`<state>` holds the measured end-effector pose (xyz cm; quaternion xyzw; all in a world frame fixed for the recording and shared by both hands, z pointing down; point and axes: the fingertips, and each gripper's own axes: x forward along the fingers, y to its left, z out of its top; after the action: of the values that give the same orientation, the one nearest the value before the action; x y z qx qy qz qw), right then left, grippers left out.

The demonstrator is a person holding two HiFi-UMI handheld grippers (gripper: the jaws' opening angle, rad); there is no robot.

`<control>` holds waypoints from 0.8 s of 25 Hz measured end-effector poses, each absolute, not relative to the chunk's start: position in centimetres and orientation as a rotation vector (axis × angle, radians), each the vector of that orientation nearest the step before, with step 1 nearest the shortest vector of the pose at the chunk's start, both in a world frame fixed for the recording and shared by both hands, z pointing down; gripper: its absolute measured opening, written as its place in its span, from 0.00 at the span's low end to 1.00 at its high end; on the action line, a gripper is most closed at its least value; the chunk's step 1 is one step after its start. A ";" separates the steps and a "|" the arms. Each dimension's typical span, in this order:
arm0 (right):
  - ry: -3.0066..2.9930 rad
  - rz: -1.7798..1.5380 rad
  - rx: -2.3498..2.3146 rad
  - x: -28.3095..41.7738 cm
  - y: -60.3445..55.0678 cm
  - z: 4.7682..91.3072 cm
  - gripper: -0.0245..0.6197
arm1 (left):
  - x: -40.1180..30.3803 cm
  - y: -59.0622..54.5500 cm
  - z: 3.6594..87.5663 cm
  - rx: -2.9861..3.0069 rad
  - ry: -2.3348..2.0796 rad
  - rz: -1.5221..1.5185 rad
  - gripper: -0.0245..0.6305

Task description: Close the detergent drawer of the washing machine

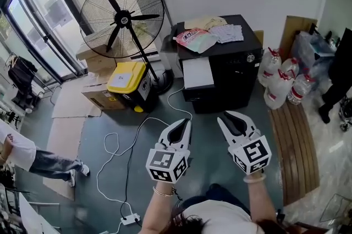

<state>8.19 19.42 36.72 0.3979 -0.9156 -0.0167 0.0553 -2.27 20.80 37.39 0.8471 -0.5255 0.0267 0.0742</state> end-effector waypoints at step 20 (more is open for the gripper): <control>-2.681 0.064 1.213 8.0 8.6 42.3 0.22 | -5.5 10.6 42.7 2.464 -1.551 0.180 0.16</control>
<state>7.99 8.60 42.29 0.4101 -0.9064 0.0216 0.0988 -5.53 10.65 42.74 0.8395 -0.5282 0.0611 0.1119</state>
